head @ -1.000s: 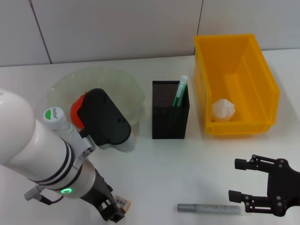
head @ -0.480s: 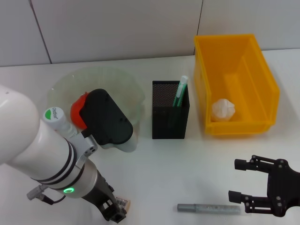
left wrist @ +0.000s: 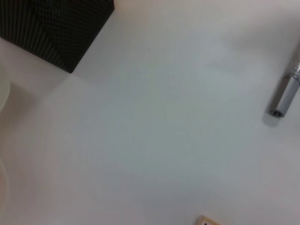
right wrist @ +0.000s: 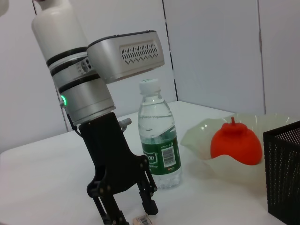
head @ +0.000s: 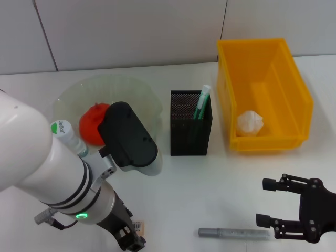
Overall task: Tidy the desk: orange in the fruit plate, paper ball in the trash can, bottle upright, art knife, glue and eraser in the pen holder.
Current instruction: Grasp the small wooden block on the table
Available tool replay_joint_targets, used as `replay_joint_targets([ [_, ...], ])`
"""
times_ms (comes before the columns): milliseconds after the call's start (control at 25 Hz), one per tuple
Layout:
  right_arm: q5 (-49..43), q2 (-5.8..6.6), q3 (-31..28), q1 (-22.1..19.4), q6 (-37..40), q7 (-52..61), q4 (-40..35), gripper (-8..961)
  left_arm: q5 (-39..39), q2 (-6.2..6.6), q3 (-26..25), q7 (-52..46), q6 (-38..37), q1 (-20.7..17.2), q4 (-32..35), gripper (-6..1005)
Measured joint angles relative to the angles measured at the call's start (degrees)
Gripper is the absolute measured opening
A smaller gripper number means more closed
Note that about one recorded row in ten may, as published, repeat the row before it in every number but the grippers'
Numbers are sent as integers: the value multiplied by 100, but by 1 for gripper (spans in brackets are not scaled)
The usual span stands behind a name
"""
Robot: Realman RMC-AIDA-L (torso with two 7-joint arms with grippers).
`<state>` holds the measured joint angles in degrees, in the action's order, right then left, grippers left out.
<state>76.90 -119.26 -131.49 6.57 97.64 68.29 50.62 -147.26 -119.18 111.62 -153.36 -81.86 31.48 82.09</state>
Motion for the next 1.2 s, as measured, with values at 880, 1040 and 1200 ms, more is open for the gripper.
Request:
replay_joint_targets([
  [880,0,0,0,-7,15,0,0,792,-65,0,73,281,46,72,-55,372],
  [1040,0,0,0,-7,32,0,0,792,-66,0,92,300,55,72,-61,355],
  [1200,0,0,0,-5,42,3,0,792,-90,0,112,313,71,79,-62,362],
])
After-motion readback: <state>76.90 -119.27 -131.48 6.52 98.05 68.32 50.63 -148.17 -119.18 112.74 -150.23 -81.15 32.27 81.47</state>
